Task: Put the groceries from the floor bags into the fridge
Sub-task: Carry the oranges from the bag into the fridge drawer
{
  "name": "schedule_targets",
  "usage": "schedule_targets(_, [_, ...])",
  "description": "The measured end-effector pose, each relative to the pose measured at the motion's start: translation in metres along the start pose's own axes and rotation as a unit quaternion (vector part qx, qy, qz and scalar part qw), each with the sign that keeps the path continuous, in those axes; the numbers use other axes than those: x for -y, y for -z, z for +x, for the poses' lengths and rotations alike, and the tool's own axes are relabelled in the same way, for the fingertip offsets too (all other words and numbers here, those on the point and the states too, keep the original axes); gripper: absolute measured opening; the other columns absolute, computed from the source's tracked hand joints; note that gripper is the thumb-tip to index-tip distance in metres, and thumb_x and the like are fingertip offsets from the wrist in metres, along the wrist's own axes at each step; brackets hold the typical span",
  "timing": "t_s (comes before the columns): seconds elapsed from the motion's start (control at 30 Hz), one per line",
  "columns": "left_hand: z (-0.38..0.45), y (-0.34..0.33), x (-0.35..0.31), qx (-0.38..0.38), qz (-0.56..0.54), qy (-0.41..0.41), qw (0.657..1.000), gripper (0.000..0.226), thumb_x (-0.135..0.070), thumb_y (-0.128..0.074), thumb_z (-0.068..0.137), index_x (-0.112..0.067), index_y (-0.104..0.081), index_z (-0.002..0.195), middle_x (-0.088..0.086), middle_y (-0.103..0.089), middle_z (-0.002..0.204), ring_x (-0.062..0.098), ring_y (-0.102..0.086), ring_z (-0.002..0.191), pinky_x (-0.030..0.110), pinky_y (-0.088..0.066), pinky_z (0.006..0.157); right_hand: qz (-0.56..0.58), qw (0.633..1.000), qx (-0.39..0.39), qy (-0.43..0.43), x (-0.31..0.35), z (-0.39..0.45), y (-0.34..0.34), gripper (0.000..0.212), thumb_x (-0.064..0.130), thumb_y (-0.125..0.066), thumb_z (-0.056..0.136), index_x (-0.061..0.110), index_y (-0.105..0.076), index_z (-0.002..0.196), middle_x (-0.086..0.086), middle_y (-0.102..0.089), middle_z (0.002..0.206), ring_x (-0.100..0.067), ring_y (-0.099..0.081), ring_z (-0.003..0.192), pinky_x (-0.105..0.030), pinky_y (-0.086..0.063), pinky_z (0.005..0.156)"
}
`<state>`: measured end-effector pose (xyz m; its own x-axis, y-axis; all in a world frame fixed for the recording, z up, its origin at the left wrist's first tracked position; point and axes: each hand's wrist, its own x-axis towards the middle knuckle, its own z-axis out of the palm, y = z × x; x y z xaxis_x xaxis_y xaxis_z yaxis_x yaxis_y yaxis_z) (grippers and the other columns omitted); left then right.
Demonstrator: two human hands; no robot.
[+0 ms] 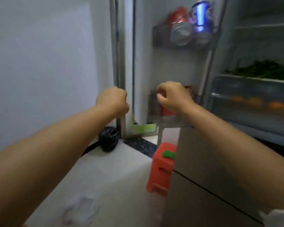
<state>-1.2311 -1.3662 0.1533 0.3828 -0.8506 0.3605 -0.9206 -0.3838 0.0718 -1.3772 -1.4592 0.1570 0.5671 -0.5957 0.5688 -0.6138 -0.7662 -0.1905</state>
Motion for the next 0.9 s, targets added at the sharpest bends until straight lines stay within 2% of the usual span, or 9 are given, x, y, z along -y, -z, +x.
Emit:
schedule_targets(0.27, [-0.040, -0.067, 0.217, 0.079, 0.063, 0.153, 0.983, 0.032, -0.017, -0.046, 0.091, -0.009, -0.058, 0.120, 0.015, -0.052, 0.125, 0.034, -0.052, 0.114, 0.038, -0.047, 0.085, 0.093, 0.979, 0.141, 0.116, 0.181, 0.048, -0.179, 0.033, 0.018, -0.048, 0.089, 0.006, -0.059, 0.118, -0.014, -0.060, 0.122, -0.030, -0.055, 0.112, -0.034, -0.044, 0.092])
schedule_targets(0.4, [-0.041, -0.120, 0.327, 0.140, 0.075, 0.216, 0.963, 0.030, -0.016, -0.045, 0.092, -0.008, -0.059, 0.117, 0.013, -0.054, 0.120, 0.031, -0.054, 0.110, 0.035, -0.045, 0.076, 0.120, 0.953, 0.229, 0.158, 0.261, 0.084, -0.291, 0.034, 0.019, -0.048, 0.090, 0.007, -0.055, 0.122, -0.012, -0.057, 0.126, -0.027, -0.055, 0.110, -0.034, -0.044, 0.091])
schedule_targets(0.63, [-0.076, -0.221, 0.501, 0.283, 0.041, 0.361, 0.888, 0.031, -0.013, -0.044, 0.093, -0.005, -0.056, 0.121, 0.015, -0.050, 0.129, 0.031, -0.048, 0.120, 0.038, -0.046, 0.092, 0.180, 0.889, 0.387, 0.167, 0.399, 0.111, -0.465, 0.031, 0.016, -0.048, 0.088, 0.004, -0.061, 0.114, -0.017, -0.060, 0.121, -0.031, -0.055, 0.110, -0.035, -0.046, 0.088])
schedule_targets(0.73, [-0.098, -0.254, 0.557, 0.344, 0.024, 0.389, 0.854, 0.034, -0.017, -0.043, 0.093, -0.007, -0.052, 0.125, 0.014, -0.047, 0.132, 0.029, -0.045, 0.124, 0.037, -0.043, 0.097, 0.177, 0.859, 0.448, 0.173, 0.444, 0.103, -0.531, 0.032, 0.017, -0.049, 0.089, 0.003, -0.060, 0.115, -0.017, -0.060, 0.121, -0.032, -0.056, 0.110, -0.037, -0.047, 0.090])
schedule_targets(0.9, [-0.118, -0.304, 0.648, 0.391, -0.009, 0.416, 0.821, 0.034, -0.014, -0.038, 0.094, -0.006, -0.051, 0.125, 0.014, -0.046, 0.132, 0.031, -0.045, 0.123, 0.037, -0.041, 0.098, 0.137, 0.813, 0.551, 0.133, 0.489, 0.077, -0.637, 0.035, 0.017, -0.047, 0.090, 0.003, -0.056, 0.121, -0.017, -0.057, 0.126, -0.031, -0.054, 0.114, -0.034, -0.044, 0.092])
